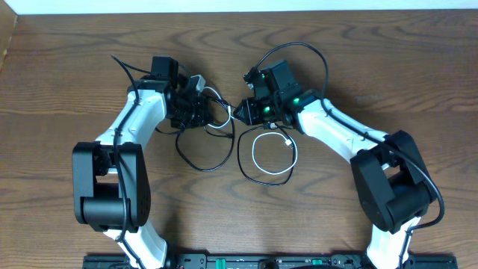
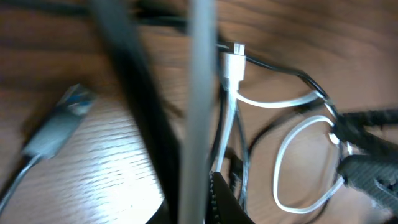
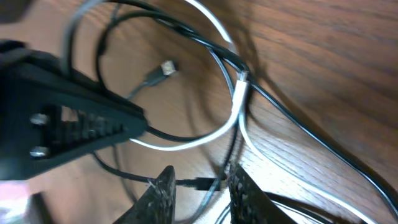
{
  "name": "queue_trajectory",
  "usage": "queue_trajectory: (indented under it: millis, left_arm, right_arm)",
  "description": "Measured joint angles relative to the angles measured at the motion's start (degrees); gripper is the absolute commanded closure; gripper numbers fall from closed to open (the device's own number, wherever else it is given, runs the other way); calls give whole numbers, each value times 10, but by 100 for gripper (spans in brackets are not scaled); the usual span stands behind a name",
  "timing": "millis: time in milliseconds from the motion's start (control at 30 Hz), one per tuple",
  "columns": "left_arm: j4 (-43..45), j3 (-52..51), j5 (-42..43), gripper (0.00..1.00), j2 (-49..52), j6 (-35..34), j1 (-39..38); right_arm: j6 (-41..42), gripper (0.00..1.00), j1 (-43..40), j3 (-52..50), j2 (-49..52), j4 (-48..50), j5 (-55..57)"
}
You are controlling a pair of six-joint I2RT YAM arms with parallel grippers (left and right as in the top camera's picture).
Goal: Untangle cables
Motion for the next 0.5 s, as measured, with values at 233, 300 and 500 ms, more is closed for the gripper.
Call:
queue_trajectory:
  millis: [233,300,500]
  left_arm:
    - [14,0,116,93,0,121,8]
    - [15,0,153,92,0,156,9]
    - [10,0,271,93,0,265,9]
  right_arm:
    - [58,74,-59,0,0,68,-127]
    - [93,74,-75,0,0,81,-147]
    - [146,67,-114,0,0,135,-195]
